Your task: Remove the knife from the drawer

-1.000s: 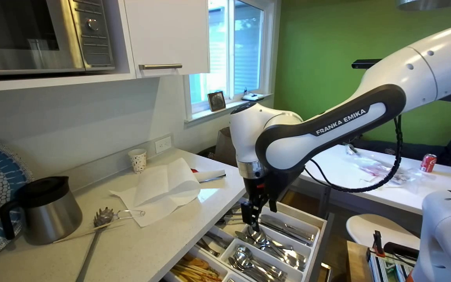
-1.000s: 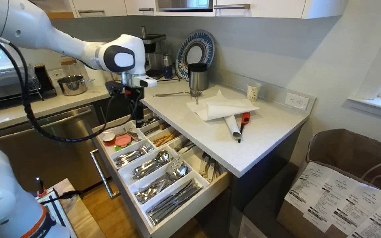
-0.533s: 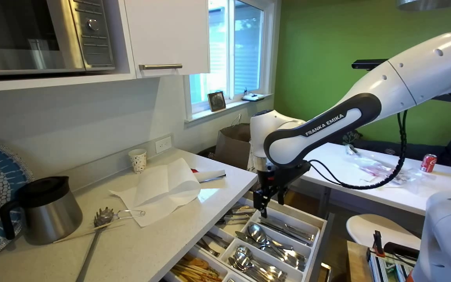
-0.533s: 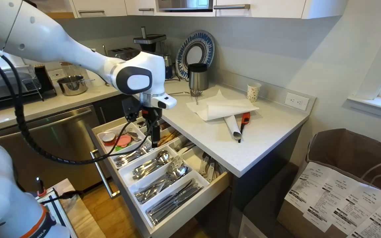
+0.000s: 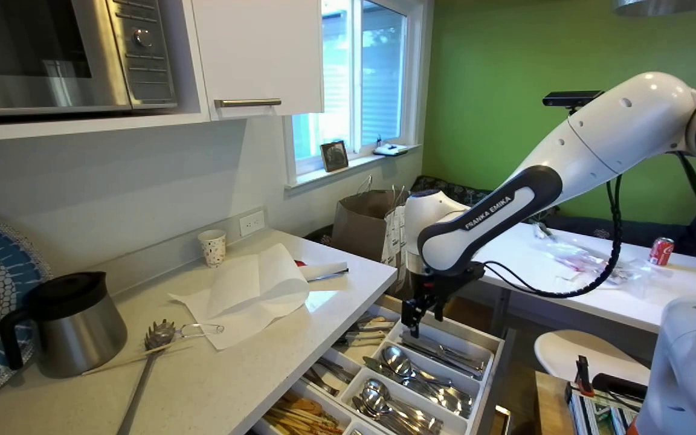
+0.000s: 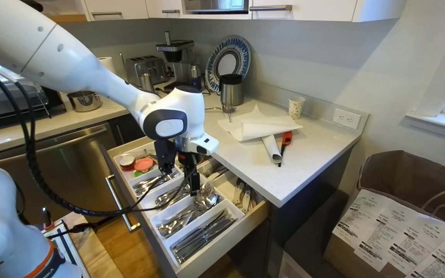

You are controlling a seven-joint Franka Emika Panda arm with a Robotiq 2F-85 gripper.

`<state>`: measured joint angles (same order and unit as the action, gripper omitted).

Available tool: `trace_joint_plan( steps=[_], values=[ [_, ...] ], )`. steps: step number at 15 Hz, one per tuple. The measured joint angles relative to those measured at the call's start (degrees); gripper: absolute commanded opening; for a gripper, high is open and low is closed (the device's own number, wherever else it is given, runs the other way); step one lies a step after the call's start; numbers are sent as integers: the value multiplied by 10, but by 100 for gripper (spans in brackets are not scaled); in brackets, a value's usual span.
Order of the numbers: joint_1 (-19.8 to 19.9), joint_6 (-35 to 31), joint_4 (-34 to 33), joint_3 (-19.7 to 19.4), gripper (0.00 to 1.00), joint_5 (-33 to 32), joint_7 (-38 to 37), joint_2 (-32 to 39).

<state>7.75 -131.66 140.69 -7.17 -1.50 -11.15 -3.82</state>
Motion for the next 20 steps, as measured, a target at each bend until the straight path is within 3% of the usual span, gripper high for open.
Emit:
trace_joint_plan(
  steps=[5,14,20],
  values=[
    [8,-33,2,-13,100,0,18,52],
    [8,-33,-1,-13,100,0,23,51],
    [26,-53,0,-34,100,-2,100,90]
  ],
)
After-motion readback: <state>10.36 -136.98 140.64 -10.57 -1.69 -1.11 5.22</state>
